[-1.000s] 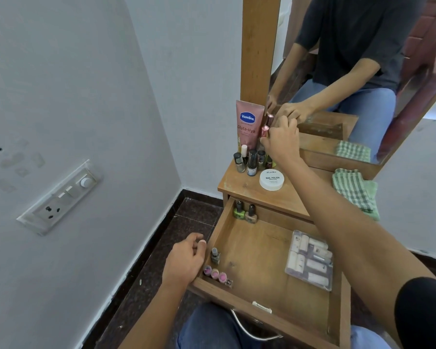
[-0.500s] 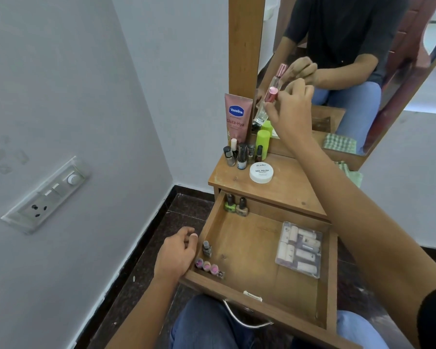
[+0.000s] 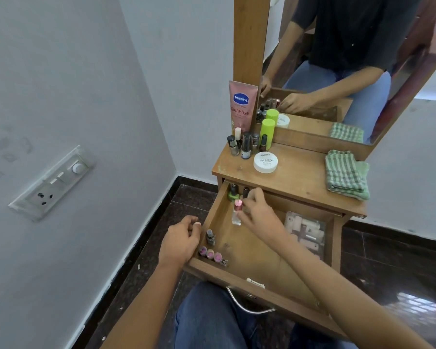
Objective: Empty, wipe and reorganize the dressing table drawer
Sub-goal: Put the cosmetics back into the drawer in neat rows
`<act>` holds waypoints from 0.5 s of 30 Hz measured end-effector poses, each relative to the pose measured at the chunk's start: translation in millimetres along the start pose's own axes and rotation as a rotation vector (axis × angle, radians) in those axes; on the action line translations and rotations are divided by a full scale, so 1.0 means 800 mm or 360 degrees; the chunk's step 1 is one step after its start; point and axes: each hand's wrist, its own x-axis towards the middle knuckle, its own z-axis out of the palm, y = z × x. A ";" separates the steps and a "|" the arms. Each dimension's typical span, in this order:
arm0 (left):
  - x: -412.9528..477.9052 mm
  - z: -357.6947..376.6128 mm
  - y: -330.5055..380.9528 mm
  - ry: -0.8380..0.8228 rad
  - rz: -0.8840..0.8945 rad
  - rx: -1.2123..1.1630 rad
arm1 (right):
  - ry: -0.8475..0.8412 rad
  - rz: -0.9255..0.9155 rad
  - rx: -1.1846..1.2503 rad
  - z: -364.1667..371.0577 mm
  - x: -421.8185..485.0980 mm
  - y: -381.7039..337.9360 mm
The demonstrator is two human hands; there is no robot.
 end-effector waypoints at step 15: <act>0.000 -0.001 0.003 -0.0021 -0.0018 0.0028 | -0.0188 0.0274 0.0463 0.061 -0.023 0.029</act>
